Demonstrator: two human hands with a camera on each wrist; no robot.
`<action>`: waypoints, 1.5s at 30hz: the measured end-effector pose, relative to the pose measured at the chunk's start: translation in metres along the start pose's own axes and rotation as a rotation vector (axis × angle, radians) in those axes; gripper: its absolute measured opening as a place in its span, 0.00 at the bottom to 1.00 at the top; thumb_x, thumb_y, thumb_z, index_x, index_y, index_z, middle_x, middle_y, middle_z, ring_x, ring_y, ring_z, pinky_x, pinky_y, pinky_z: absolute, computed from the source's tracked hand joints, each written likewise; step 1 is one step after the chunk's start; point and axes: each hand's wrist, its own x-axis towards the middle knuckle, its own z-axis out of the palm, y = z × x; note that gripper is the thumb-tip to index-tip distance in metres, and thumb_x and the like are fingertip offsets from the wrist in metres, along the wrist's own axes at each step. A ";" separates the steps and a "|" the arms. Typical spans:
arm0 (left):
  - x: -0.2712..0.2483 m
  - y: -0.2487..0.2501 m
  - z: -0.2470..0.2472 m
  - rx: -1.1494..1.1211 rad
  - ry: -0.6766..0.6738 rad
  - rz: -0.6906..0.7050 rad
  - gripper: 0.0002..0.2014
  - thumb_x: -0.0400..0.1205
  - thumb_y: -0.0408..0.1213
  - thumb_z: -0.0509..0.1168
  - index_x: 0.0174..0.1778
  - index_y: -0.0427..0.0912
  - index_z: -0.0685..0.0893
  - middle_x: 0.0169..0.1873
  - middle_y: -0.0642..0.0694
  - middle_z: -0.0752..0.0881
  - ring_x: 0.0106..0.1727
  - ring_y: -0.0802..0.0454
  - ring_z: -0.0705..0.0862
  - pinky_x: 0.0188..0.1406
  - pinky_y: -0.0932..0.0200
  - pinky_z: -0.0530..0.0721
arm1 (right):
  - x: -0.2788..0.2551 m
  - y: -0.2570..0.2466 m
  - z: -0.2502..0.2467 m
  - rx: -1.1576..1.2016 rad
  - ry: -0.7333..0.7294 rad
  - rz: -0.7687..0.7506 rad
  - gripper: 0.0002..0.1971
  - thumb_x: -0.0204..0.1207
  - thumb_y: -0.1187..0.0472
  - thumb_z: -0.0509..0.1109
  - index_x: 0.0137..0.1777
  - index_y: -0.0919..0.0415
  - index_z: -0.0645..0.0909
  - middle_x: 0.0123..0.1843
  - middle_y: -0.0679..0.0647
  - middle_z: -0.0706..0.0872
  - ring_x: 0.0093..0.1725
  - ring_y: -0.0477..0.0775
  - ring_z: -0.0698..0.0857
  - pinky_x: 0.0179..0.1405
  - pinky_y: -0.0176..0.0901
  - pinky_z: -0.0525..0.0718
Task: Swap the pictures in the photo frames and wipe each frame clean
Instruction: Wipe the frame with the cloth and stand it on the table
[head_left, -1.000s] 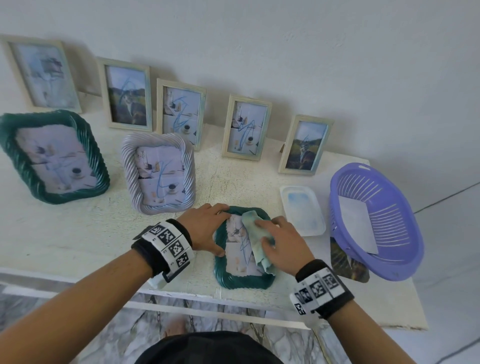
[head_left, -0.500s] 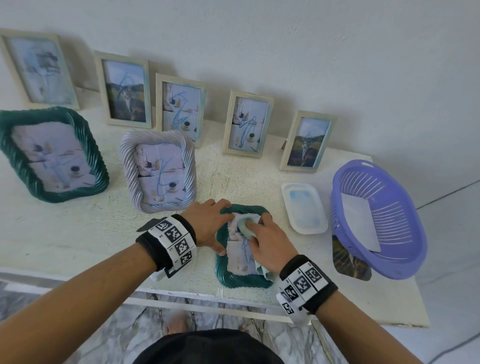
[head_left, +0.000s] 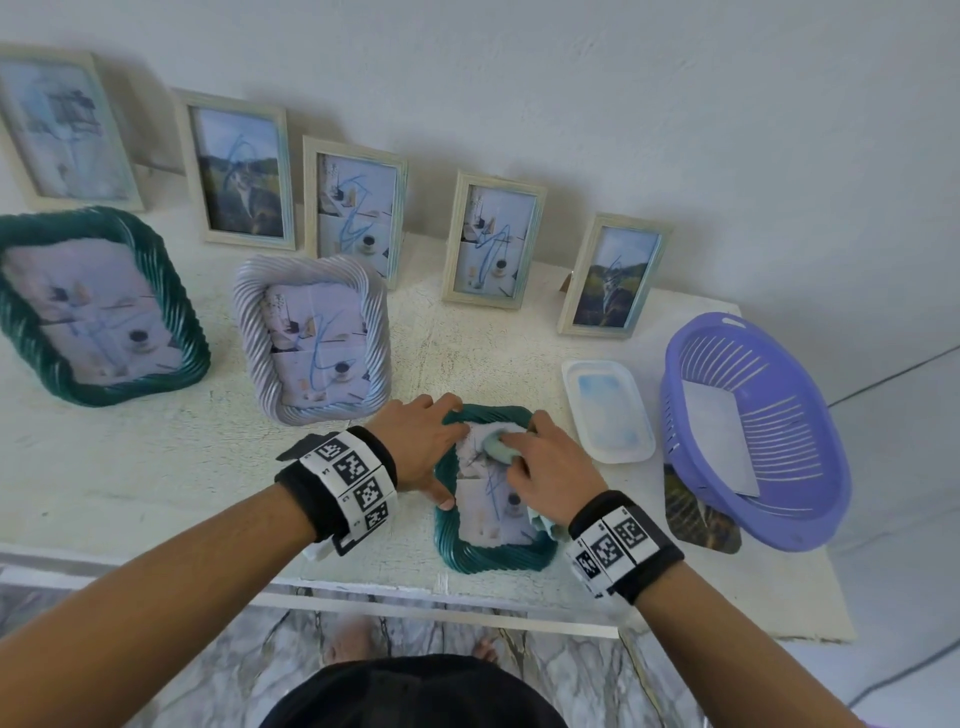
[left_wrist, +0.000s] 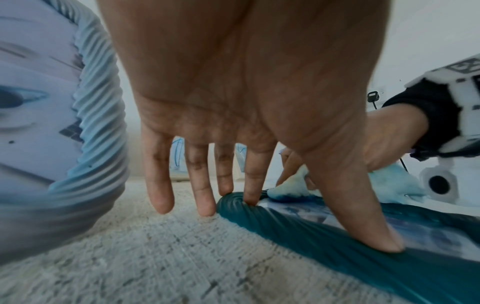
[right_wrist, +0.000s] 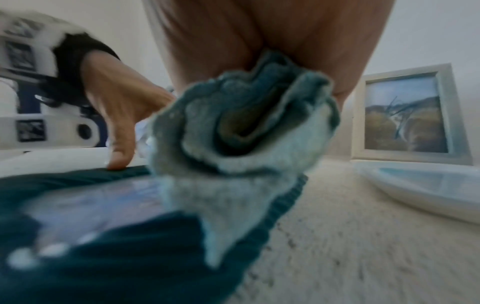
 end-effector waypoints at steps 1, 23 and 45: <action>0.000 0.000 0.000 0.002 -0.001 0.002 0.47 0.69 0.71 0.68 0.79 0.48 0.66 0.77 0.46 0.61 0.69 0.43 0.72 0.57 0.45 0.81 | 0.005 0.003 -0.001 -0.022 0.018 0.026 0.18 0.81 0.59 0.61 0.70 0.56 0.78 0.55 0.58 0.70 0.46 0.58 0.78 0.46 0.47 0.79; -0.001 -0.001 0.001 -0.007 -0.001 0.007 0.47 0.69 0.70 0.69 0.80 0.49 0.65 0.78 0.47 0.61 0.70 0.43 0.71 0.58 0.47 0.78 | -0.014 -0.014 0.008 -0.054 -0.100 -0.165 0.22 0.79 0.60 0.61 0.73 0.52 0.75 0.53 0.57 0.71 0.47 0.56 0.73 0.42 0.47 0.76; -0.002 0.003 -0.004 0.006 -0.027 -0.002 0.47 0.69 0.69 0.70 0.81 0.48 0.65 0.79 0.46 0.60 0.71 0.43 0.71 0.57 0.47 0.79 | -0.027 -0.003 0.003 -0.039 -0.141 -0.262 0.23 0.77 0.53 0.56 0.69 0.49 0.81 0.44 0.52 0.68 0.42 0.52 0.71 0.38 0.44 0.72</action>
